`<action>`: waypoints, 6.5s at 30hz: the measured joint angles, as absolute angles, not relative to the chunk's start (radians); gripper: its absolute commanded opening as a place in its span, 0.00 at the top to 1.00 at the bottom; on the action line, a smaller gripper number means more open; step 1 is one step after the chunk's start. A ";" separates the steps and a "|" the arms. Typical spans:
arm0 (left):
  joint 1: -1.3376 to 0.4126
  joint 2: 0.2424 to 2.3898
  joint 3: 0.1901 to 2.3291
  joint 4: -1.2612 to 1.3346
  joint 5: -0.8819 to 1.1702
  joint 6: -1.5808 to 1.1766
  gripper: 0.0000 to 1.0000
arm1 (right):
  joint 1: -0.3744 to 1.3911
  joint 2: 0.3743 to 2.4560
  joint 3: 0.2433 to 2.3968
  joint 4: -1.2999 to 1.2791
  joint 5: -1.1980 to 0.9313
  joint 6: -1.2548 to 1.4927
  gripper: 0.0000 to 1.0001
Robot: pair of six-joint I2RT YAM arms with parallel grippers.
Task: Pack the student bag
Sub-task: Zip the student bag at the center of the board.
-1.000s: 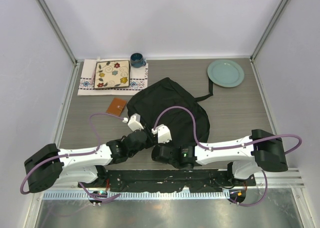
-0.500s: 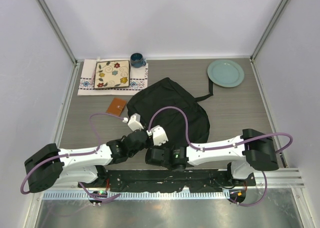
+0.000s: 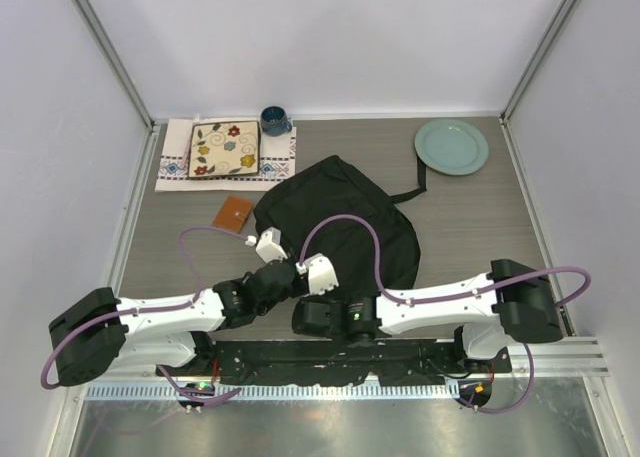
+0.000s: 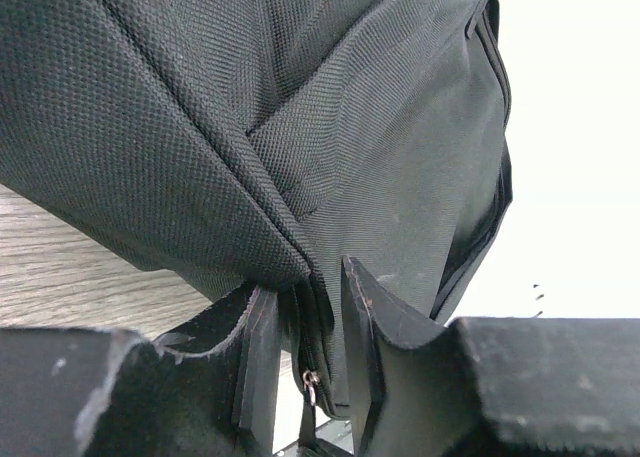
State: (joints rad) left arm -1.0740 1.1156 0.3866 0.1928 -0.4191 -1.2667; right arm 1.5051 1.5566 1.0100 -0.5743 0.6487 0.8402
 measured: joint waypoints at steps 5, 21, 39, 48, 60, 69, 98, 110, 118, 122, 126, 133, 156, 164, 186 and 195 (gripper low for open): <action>-1.074 1.116 0.387 0.193 -0.418 -1.267 0.68 | 1.500 1.455 0.954 -0.546 0.604 0.879 0.99; -1.067 1.115 0.387 0.174 -0.409 -1.243 1.00 | 1.476 1.408 0.835 -0.506 0.567 0.930 0.99; -0.792 1.083 0.416 0.104 -0.117 -1.040 0.72 | 1.404 1.147 0.633 -0.405 0.472 0.931 0.99; -0.765 1.058 0.431 0.060 -0.038 -0.984 0.20 | 1.378 1.179 0.620 -0.337 0.417 0.871 0.99; -0.949 0.936 0.301 0.094 -0.116 -1.149 0.15 | 1.364 1.184 0.595 -0.295 0.398 0.863 0.99; -1.131 0.994 0.255 0.201 -0.318 -1.317 0.19 | 1.364 1.184 0.594 -0.293 0.391 0.859 0.99; -1.127 0.910 0.315 0.007 -0.392 -1.304 1.00 | 1.333 1.067 0.563 -0.300 0.398 0.855 0.99; -0.953 0.713 0.310 -0.214 -0.257 -1.201 0.99 | 1.331 1.081 0.586 -0.231 0.363 0.849 0.99; -0.908 0.749 0.333 -0.243 -0.190 -1.139 1.00 | 1.327 1.089 0.597 -0.223 0.350 0.832 0.99; -0.907 0.762 0.342 -0.238 -0.185 -1.113 1.00 | 1.310 1.093 0.639 -0.270 0.387 0.821 0.99; -0.899 0.766 0.338 -0.212 -0.168 -1.069 1.00 | 1.281 1.093 0.670 -0.297 0.397 0.801 0.99; -0.884 0.764 0.264 -0.105 -0.120 -0.981 1.00 | 1.243 1.163 0.685 -0.272 0.303 0.735 0.99; -0.873 0.448 0.250 -0.373 -0.283 -0.969 0.79 | 1.153 1.073 0.601 -0.321 0.249 0.704 0.99; -0.867 0.406 0.274 -0.494 -0.334 -0.994 0.27 | 1.143 1.088 0.562 -0.318 0.210 0.704 0.93; -0.869 0.257 0.105 -0.324 -0.084 -1.332 0.33 | 1.193 1.224 0.585 -0.065 0.152 0.781 0.55; -0.869 0.265 0.072 -0.224 -0.084 -1.388 0.88 | 1.366 1.227 0.486 0.071 0.236 0.923 0.55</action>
